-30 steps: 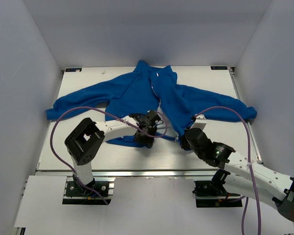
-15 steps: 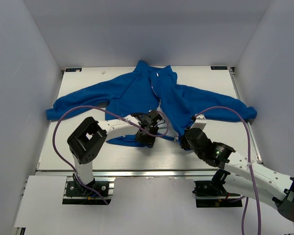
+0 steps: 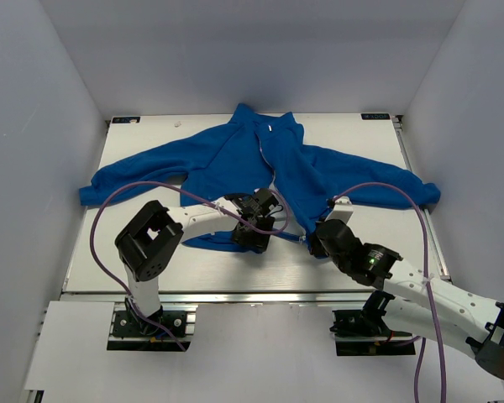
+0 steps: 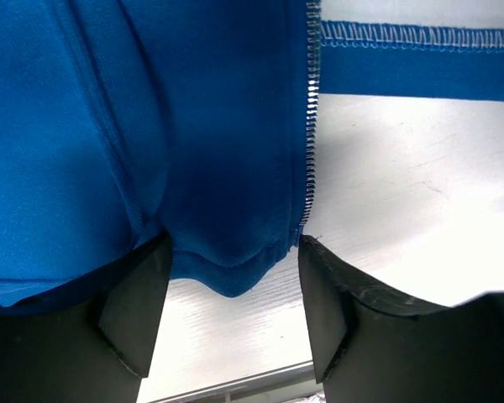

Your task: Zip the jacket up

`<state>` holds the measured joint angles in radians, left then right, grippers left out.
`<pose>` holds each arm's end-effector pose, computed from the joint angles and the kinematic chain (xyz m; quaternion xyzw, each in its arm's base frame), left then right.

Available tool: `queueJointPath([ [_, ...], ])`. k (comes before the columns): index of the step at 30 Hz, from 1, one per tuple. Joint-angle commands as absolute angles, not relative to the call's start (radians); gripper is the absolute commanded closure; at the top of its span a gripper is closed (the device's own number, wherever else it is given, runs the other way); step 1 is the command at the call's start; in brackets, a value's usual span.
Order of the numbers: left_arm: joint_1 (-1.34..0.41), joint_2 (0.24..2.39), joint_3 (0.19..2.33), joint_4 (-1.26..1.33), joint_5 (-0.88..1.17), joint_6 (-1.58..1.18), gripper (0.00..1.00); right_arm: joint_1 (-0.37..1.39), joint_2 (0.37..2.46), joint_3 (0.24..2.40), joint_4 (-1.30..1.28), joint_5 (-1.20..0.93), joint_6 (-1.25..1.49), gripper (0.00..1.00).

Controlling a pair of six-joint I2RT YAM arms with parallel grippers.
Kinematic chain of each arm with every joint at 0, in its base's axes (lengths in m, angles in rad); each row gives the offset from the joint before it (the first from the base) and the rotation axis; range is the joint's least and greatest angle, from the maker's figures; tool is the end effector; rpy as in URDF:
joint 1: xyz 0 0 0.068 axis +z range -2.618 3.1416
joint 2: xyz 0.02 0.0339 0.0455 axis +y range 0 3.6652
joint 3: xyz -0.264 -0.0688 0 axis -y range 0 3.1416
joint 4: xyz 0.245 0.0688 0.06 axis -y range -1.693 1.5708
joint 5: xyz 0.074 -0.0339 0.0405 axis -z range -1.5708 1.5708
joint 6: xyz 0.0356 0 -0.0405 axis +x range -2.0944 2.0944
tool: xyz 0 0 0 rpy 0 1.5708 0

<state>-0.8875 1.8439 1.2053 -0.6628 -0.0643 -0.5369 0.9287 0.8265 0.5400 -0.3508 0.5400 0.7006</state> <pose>0.2245 -0.2722 0.1643 0.1685 0.9760 -0.0636 0.1224 0.1207 0.1309 0.2338 0.0213 0.8688 0.1521 0.4708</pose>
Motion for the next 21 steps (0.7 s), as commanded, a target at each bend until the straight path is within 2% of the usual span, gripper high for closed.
queueJointPath([
  [1, -0.896, 1.836, 1.203, -0.655, -0.064, -0.563, 0.3, 0.923, 0.828, 0.534, -0.36, 0.565, 0.713, 1.0],
  [6, -0.894, 1.878, 1.203, -0.664, -0.089, -0.575, 0.38, 0.923, 0.825, 0.532, -0.367, 0.566, 0.718, 1.0],
  [12, -0.908, 1.922, 1.21, -0.655, -0.113, -0.594, 0.42, 0.923, 0.822, 0.537, -0.382, 0.572, 0.721, 1.0],
  [13, -0.911, 1.93, 1.212, -0.655, -0.121, -0.597, 0.45, 0.923, 0.822, 0.538, -0.385, 0.574, 0.722, 1.0],
  [16, -0.926, 1.95, 1.218, -0.661, -0.123, -0.597, 0.59, 0.922, 0.822, 0.538, -0.393, 0.575, 0.722, 1.0],
  [17, -0.927, 1.951, 1.219, -0.663, -0.121, -0.597, 0.7, 0.922, 0.822, 0.537, -0.391, 0.574, 0.723, 1.0],
  [19, -0.927, 1.944, 1.224, -0.657, -0.111, -0.597, 0.81, 0.922, 0.824, 0.531, -0.373, 0.552, 0.715, 1.0],
  [20, -0.927, 1.937, 1.227, -0.657, -0.109, -0.594, 0.94, 0.92, 0.828, 0.522, -0.362, 0.543, 0.71, 1.0],
  [21, -0.927, 1.93, 1.232, -0.658, -0.109, -0.594, 1.0, 0.922, 0.831, 0.519, -0.339, 0.519, 0.709, 1.0],
])
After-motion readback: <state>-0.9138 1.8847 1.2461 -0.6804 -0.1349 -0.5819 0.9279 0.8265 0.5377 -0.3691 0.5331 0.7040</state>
